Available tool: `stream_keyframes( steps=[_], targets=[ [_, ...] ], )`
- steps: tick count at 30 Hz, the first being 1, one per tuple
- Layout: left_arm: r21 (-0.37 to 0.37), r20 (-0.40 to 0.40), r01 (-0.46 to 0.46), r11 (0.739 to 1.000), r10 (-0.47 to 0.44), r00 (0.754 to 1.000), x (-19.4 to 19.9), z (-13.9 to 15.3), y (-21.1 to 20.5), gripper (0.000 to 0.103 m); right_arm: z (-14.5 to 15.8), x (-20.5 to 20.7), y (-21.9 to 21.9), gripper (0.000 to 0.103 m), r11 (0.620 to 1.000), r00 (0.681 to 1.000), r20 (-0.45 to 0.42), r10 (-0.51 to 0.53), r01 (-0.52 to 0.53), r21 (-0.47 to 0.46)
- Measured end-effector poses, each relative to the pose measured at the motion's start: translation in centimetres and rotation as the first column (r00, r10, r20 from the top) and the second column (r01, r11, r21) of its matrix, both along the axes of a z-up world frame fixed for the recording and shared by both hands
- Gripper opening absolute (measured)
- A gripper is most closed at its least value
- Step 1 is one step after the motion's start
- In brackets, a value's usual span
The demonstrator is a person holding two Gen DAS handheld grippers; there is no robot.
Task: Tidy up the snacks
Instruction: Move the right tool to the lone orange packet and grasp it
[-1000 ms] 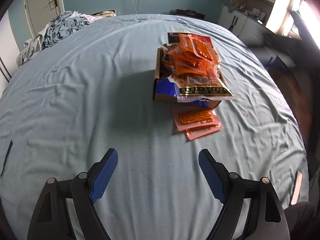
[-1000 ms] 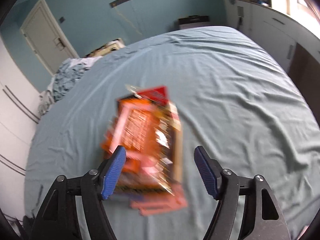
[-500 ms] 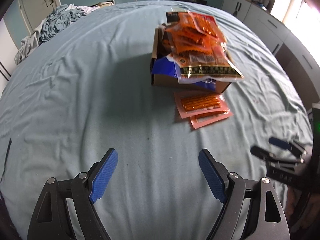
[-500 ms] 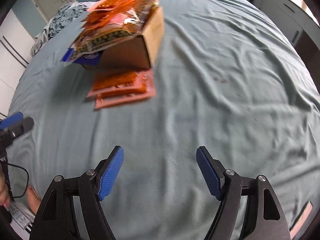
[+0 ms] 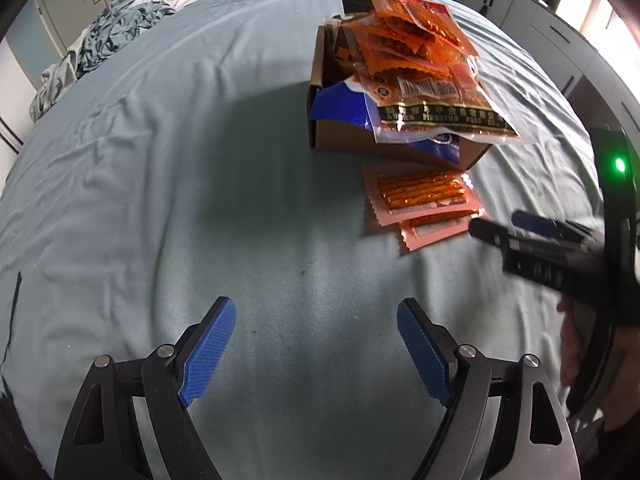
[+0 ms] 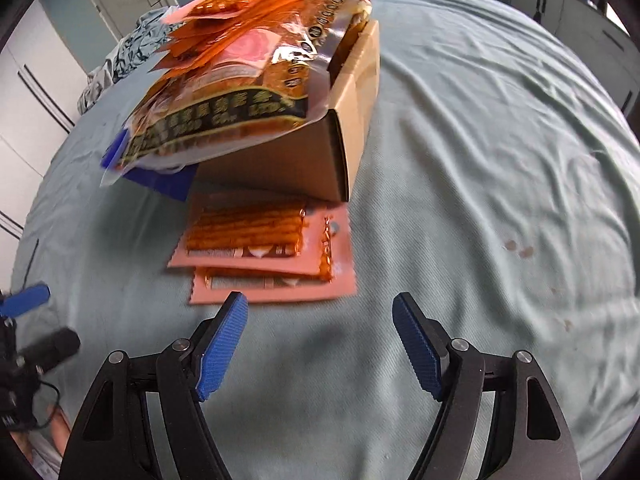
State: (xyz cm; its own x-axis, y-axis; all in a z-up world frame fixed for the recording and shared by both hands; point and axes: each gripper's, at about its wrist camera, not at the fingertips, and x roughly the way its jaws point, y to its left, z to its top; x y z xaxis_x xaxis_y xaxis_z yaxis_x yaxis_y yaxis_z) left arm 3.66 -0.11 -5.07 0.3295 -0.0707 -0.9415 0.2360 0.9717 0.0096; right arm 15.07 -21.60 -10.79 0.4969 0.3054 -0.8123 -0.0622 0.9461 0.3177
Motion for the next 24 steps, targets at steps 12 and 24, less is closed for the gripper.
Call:
stream_keyframes(
  steps=[12,24],
  targets=[
    [-0.01,-0.028,0.004,1.0,-0.005,1.0,0.1,-0.6,-0.1,0.084,-2.1,4.4,2.4,0.077,0.999,0.999,0.019,0.037,-0.037,-0.017],
    [0.01,-0.019,0.008,1.0,-0.007,1.0,0.1,-0.7,-0.3,0.084,-3.0,2.3,1.8,0.004,0.99,0.988,-0.113,0.105,-0.094,0.104]
  ],
)
